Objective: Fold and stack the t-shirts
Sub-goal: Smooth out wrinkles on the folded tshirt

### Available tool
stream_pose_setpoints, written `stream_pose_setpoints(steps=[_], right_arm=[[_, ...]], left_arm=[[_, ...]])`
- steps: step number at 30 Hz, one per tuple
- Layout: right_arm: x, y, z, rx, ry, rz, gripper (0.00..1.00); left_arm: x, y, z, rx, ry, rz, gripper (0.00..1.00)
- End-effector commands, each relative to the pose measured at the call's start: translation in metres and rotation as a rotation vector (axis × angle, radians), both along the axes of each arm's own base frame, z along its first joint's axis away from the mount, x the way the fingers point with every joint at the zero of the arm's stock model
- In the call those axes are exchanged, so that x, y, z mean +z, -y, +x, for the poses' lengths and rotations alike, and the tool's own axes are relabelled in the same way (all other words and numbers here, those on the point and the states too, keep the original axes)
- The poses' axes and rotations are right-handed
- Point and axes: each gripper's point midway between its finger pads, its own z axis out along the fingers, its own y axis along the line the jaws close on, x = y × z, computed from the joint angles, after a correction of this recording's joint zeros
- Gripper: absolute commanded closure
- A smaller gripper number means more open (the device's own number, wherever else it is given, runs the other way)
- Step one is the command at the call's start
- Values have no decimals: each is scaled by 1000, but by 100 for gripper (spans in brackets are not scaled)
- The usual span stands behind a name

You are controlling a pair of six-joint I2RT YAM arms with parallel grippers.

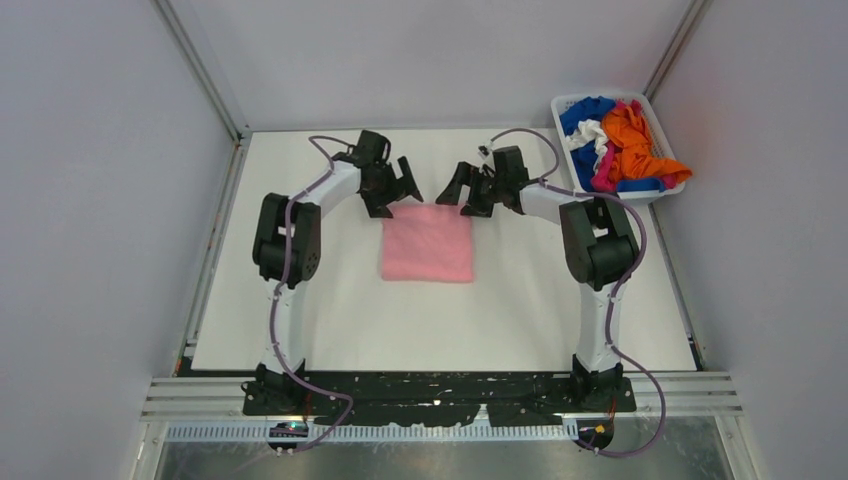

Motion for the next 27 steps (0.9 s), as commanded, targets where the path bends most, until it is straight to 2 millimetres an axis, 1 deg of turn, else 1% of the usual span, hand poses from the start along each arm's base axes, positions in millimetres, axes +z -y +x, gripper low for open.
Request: stream_pose_setpoints(steps=[1,2,3,4,5,6,7,8,9,10,11,12,13,14,15,16,17,18,19,20,21,22,23,24,25,27], right_arm=[[54,7,4,2,120,-25,5],[69,9,0,1,147,-19,5],[82,10,-9,4,169,-12,5],[89,11,-12,3,187,-6,5],[95,14,-23,3,195,-1,4],[98,14,-29,4,196,12,5],[99,15,-44,11,197,23,5],[105,10,-51,25,211,55,5],[100,8,-70,45,197,66,5],[104,2,-79,66,203,98,5],[100,-4,-98,95,190,109,4],[101,-9,-106,114,186,130,5],[94,-15,-122,140,168,136,5],[94,-19,-128,147,166,152,5],[84,-21,-140,160,142,152,4],[83,-24,-142,156,145,166,5],[70,-23,-149,154,108,162,5],[65,-23,-149,148,110,163,5],[49,-20,-154,139,76,146,5],[40,-18,-153,125,66,129,5],[25,-14,-158,121,36,107,5],[17,-11,-160,114,19,89,5],[3,-7,-166,114,-6,66,5],[-5,-3,-168,104,-23,46,4],[-17,4,-172,92,-47,18,5],[-32,13,-177,71,-76,-17,4]], left_arm=[[66,-11,-5,-1,99,9,0],[82,-11,-8,-10,137,3,0],[97,-11,-13,-22,172,-3,0],[109,-11,-20,-37,202,-4,0],[118,-11,-29,-47,228,-4,0],[122,-12,-39,-55,245,-8,0],[128,-10,-50,-70,264,-24,0],[125,-10,-67,-89,260,-39,0],[123,-7,-81,-106,259,-68,0],[119,-4,-92,-121,255,-100,0],[112,2,-104,-143,248,-137,0],[107,7,-114,-160,243,-169,0],[100,11,-122,-175,236,-189,0],[91,14,-129,-183,220,-198,0],[83,16,-133,-186,212,-205,0],[73,19,-138,-188,192,-214,0],[63,22,-142,-193,174,-229,0],[52,24,-146,-198,153,-237,0],[39,25,-150,-200,124,-233,0],[25,24,-154,-204,87,-222,0],[9,21,-159,-206,45,-200,0],[-5,16,-166,-204,-4,-169,1],[-17,12,-173,-211,-39,-147,2],[-28,7,-181,-209,-67,-129,2],[-36,3,-187,-202,-84,-120,2],[-46,-5,-198,-180,-108,-107,2]])
